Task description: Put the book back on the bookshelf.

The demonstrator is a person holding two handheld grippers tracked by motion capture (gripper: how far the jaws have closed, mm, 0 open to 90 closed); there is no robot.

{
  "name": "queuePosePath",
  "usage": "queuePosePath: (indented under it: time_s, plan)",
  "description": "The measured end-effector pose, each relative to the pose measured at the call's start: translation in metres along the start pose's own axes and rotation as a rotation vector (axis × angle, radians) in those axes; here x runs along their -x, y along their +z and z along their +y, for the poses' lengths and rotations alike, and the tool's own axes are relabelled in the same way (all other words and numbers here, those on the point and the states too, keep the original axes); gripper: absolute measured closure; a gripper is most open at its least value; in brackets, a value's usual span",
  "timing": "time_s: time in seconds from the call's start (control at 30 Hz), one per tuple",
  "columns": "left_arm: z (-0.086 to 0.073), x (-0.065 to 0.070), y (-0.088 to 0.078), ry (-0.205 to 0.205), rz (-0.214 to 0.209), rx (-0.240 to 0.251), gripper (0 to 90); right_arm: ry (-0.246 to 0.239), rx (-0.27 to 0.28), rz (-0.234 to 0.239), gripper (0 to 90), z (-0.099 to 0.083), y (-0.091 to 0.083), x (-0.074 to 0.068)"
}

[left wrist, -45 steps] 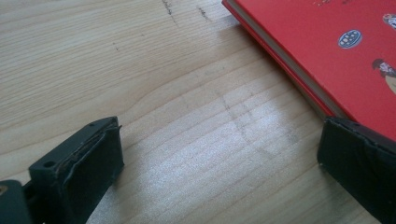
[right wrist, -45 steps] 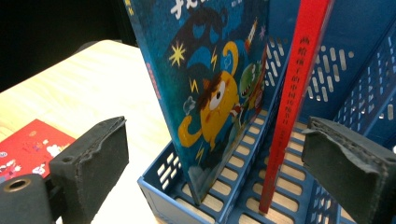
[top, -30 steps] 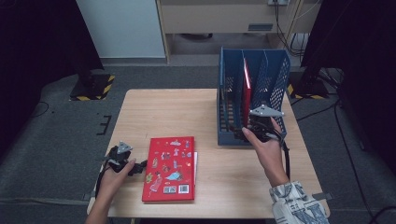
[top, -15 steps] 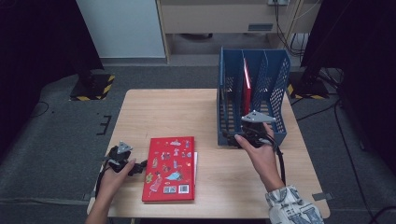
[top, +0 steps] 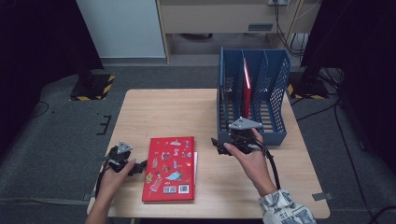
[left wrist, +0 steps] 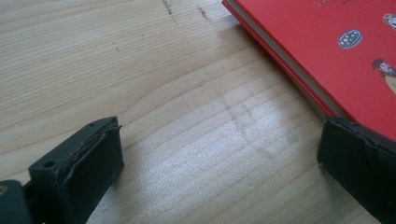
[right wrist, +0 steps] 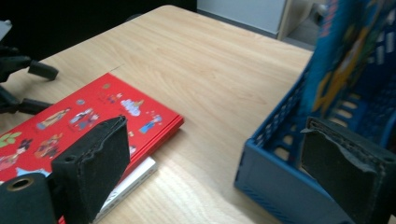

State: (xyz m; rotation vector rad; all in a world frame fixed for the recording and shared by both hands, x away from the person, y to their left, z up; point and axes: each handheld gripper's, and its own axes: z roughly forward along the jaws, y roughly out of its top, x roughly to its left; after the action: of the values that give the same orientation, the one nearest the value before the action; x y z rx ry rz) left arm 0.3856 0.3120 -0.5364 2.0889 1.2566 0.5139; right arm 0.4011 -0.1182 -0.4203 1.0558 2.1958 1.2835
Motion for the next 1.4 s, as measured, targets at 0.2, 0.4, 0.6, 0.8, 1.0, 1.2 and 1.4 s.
queuePosePath:
  time_s: [0.2, 0.4, 0.6, 0.8, 1.0, 1.2, 1.4]
  plan:
    - [0.000, 0.001, 0.000, -0.004, 0.003, 0.001, 0.0, -0.022, -0.023, 0.038, 8.4, -0.012, 0.008, -0.011]
    - [0.000, 0.001, -0.001, -0.004, 0.004, 0.001, 0.0, -0.035, -0.026, 0.079, 9.3, -0.023, 0.018, -0.020]
    - [0.000, 0.000, 0.000, -0.001, 0.000, 0.000, 0.0, -0.055, -0.052, 0.113, 9.7, -0.028, 0.028, -0.033]
    - [-0.001, -0.001, -0.001, 0.003, -0.013, 0.005, 0.0, -0.063, -0.102, 0.141, 10.5, -0.040, 0.041, -0.051]
    - [0.002, -0.001, -0.006, 0.001, -0.027, 0.019, 1.9, -0.055, -0.136, 0.167, 11.0, -0.052, 0.053, -0.063]
    - [0.004, 0.000, -0.008, -0.003, -0.029, 0.029, 2.1, -0.062, -0.166, 0.192, 11.1, -0.059, 0.062, -0.073]
    - [0.005, -0.001, -0.011, -0.023, -0.036, 0.043, 2.4, -0.082, -0.192, 0.205, 10.3, -0.064, 0.067, -0.078]
